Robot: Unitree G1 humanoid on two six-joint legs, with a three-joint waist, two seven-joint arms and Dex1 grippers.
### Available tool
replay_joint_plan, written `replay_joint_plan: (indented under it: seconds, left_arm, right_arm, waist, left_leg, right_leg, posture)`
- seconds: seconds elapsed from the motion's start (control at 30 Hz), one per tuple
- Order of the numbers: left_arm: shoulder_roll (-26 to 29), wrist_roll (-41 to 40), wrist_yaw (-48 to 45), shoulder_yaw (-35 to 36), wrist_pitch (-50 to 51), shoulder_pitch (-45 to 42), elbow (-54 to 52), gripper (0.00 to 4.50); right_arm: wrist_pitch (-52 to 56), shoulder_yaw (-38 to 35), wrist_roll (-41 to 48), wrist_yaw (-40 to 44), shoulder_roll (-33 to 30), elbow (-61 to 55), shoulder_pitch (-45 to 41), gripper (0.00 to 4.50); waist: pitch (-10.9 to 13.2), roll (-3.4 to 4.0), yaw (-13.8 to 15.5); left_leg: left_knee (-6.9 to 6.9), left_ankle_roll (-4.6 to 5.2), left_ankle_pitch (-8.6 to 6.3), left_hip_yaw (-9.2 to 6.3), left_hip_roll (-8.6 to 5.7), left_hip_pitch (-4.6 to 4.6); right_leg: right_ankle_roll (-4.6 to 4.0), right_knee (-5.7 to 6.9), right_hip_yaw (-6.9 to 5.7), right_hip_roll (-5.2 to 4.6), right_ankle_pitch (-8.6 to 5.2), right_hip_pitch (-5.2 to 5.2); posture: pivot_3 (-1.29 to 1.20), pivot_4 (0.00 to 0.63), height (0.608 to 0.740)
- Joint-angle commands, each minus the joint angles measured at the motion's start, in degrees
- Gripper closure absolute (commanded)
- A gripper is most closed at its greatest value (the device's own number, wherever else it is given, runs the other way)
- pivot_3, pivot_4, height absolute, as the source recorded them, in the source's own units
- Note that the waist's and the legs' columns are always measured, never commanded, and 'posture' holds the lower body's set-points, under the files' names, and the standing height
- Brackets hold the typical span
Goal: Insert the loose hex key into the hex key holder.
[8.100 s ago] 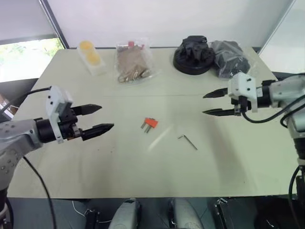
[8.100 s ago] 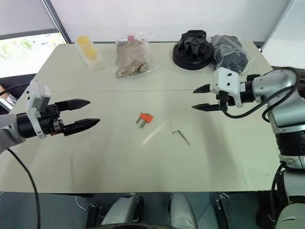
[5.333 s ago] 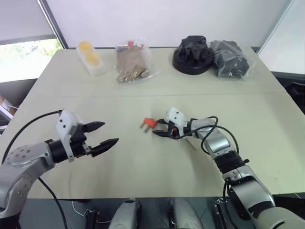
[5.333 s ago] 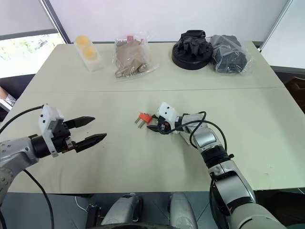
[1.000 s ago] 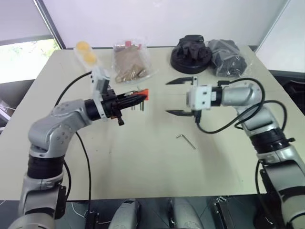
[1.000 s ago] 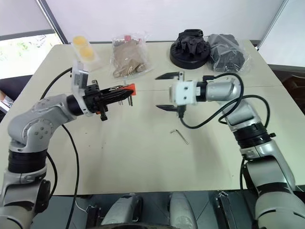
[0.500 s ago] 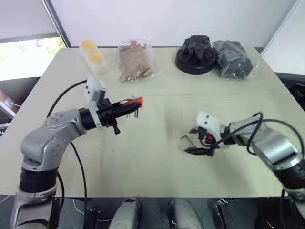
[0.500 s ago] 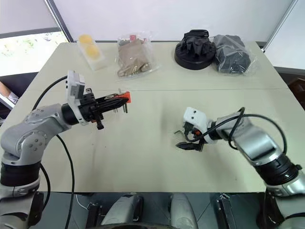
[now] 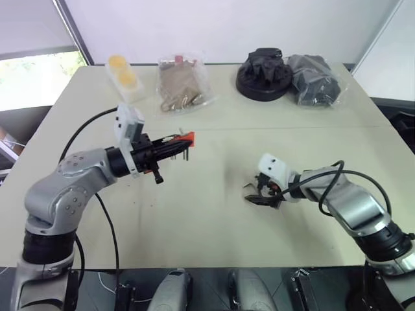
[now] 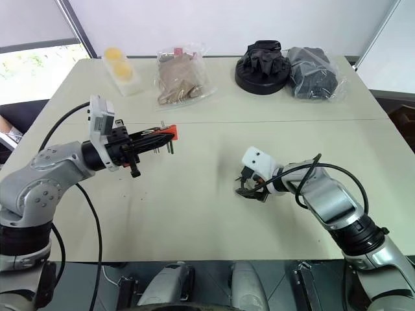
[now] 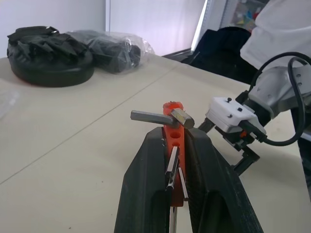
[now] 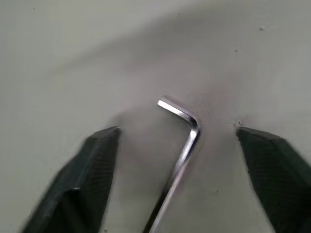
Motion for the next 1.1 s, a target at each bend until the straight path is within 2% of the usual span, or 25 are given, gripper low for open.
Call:
replay_joint_plan:
  seconds: [0.03, 0.17, 0.2, 0.33, 0.43, 0.57, 0.7, 0.77, 0.87, 1.1]
  left_arm:
    - [1.0, -1.0, 0.2, 1.7, 0.0, -0.6, -1.7, 4.50]
    - [1.3, -1.4, 0.4, 1.7, 0.2, -0.5, -2.0, 4.50]
    - [1.3, -1.5, 0.5, 1.7, 0.2, -0.5, -2.0, 4.50]
    - [1.5, -1.8, 0.8, 1.8, 0.3, -0.4, -2.1, 4.50]
    - [1.4, -2.3, 1.4, 2.1, 0.4, -0.5, -1.8, 4.50]
    - [0.2, -2.4, 2.5, 2.2, 0.2, -0.9, -0.5, 4.50]
    - [-1.7, -1.7, 3.6, 1.8, -0.2, -1.6, 1.9, 4.50]
    - [-2.1, -1.0, 3.4, 1.1, -0.4, -2.4, 2.9, 4.50]
    - [-2.5, 0.0, 2.7, 0.4, -0.9, -4.6, 4.8, 4.50]
    - [-3.5, 2.3, 2.2, 0.0, -2.7, -8.7, 8.8, 4.50]
  right_arm:
    - [0.1, 0.7, -1.6, -0.7, 0.0, 0.7, 0.4, 2.30]
    - [0.2, 1.0, -1.3, -0.3, -0.1, 0.7, 0.4, 4.32]
    - [0.2, 1.0, -1.2, -0.2, 0.0, 0.7, 0.3, 4.42]
    - [-1.9, 0.5, -1.6, -0.7, 0.6, 1.0, 0.4, 4.42]
    - [-5.9, -2.2, -1.2, -2.3, 3.4, 2.6, -0.1, 4.42]
    - [-14.9, -8.6, -0.7, -7.4, 11.0, 7.0, -4.4, 4.42]
    - [-20.5, -18.3, 2.2, -17.5, 22.5, 12.9, -13.4, 4.42]
    - [-25.0, -20.6, 2.5, -20.7, 27.0, 14.9, -17.7, 4.42]
    - [-30.5, -23.9, 6.9, -21.7, 33.8, 15.9, -22.1, 4.42]
    - [-37.3, -23.2, 10.8, -19.7, 40.7, 16.6, -23.1, 4.42]
  waist:
    - [0.0, 0.00, 0.1]
    - [0.0, -0.01, 0.2]
    - [0.0, -0.03, 0.2]
    - [0.0, -0.03, 0.2]
    - [0.0, -0.04, -0.1]
    - [0.0, -0.03, -0.2]
    - [0.0, -0.01, -0.3]
    - [0.0, -0.03, -0.2]
    - [0.0, -0.03, 0.0]
    - [0.0, -0.02, -0.4]
  left_leg:
    - [0.01, 0.00, 0.00, 0.00, 0.00, 0.01]
    - [0.03, 0.01, 0.00, 0.00, -0.01, 0.03]
    - [0.02, 0.01, 0.00, 0.00, -0.01, 0.03]
    - [0.02, 0.01, 0.00, -0.01, -0.01, 0.04]
    - [0.02, 0.01, 0.00, -0.01, 0.00, 0.05]
    - [-0.02, 0.00, 0.00, 0.01, 0.00, 0.06]
    - [-0.02, -0.08, 0.05, 0.06, 0.01, 0.00]
    - [-0.05, -0.10, 0.06, 0.03, 0.00, -0.05]
    - [-0.10, -0.10, 0.06, -0.03, -0.01, -0.12]
    - [0.03, -0.11, 0.07, -0.01, -0.03, -0.54]
  right_leg:
    - [0.00, 0.00, 0.00, 0.00, 0.00, 0.02]
    - [0.00, -0.01, -0.01, -0.01, 0.00, 0.06]
    - [0.00, -0.01, -0.01, -0.01, 0.00, 0.06]
    - [0.00, -0.02, -0.01, -0.01, 0.00, 0.07]
    - [0.00, -0.01, -0.01, 0.00, 0.00, 0.07]
    - [0.00, 0.05, 0.01, 0.02, 0.00, 0.01]
    - [0.00, 0.11, 0.05, 0.04, 0.00, -0.13]
    - [0.00, 0.11, 0.03, 0.03, 0.00, -0.17]
    - [0.00, 0.09, -0.03, 0.01, 0.01, -0.22]
    - [0.07, 0.21, -0.03, 0.00, 0.06, -0.67]
  posture:
    - [0.00, 0.150, 0.740]
    - [0.00, 0.150, 0.740]
    - [0.00, 0.150, 0.740]
    - [0.00, 0.150, 0.740]
    - [0.00, 0.150, 0.740]
    - [0.00, 0.150, 0.740]
    - [0.00, 0.150, 0.740]
    - [0.00, 0.150, 0.740]
    - [0.00, 0.150, 0.740]
    - [0.00, 0.150, 0.740]
